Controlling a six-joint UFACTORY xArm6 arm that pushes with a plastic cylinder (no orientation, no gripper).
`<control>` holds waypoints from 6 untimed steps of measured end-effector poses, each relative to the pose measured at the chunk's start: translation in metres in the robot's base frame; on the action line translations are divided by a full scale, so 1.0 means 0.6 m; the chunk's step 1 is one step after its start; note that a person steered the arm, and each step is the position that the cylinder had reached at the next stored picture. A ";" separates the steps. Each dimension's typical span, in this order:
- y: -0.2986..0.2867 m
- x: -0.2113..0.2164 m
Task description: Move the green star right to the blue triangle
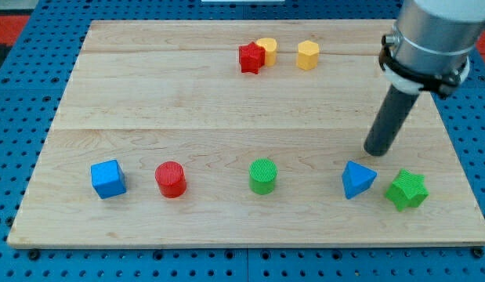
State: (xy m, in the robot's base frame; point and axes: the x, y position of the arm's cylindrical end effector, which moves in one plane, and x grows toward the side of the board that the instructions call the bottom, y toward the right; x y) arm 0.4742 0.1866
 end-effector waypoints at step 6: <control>0.038 0.189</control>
